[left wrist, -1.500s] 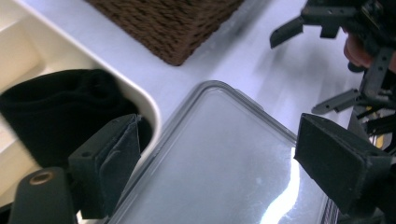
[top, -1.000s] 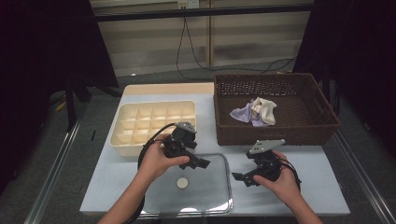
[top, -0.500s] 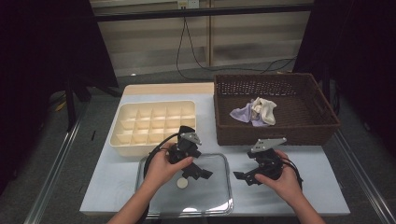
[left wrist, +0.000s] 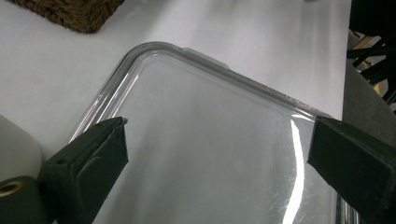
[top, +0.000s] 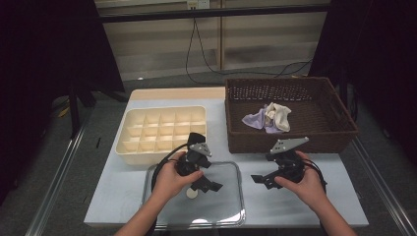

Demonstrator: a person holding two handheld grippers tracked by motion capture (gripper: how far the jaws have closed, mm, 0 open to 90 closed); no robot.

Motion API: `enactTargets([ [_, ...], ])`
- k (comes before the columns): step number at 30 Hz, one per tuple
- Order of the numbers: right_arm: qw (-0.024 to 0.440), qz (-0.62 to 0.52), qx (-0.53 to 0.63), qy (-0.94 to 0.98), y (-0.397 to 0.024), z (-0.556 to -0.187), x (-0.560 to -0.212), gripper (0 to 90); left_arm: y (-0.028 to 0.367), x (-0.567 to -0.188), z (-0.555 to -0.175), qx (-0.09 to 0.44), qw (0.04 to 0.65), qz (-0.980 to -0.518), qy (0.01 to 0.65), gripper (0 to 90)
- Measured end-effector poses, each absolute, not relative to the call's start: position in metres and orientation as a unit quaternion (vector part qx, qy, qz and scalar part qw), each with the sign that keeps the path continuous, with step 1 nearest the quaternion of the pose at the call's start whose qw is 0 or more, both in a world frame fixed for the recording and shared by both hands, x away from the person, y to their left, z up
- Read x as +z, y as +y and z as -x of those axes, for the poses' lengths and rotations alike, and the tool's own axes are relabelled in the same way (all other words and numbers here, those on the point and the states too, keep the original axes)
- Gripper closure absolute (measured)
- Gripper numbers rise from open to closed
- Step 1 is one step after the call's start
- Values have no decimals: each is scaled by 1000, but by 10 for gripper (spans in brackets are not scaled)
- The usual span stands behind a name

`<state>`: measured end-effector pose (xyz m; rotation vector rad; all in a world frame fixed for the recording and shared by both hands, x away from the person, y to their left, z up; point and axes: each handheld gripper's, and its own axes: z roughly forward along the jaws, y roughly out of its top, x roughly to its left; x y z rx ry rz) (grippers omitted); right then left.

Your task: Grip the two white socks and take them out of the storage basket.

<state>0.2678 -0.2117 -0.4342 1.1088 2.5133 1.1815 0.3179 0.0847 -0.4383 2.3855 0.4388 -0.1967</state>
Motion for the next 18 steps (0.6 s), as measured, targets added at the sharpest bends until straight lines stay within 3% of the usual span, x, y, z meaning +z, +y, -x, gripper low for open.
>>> enactTargets([
  [18,73,-370,377,846,-227,-281,-403,55,85,-441,-318,-101,361,-909,183,36],
])
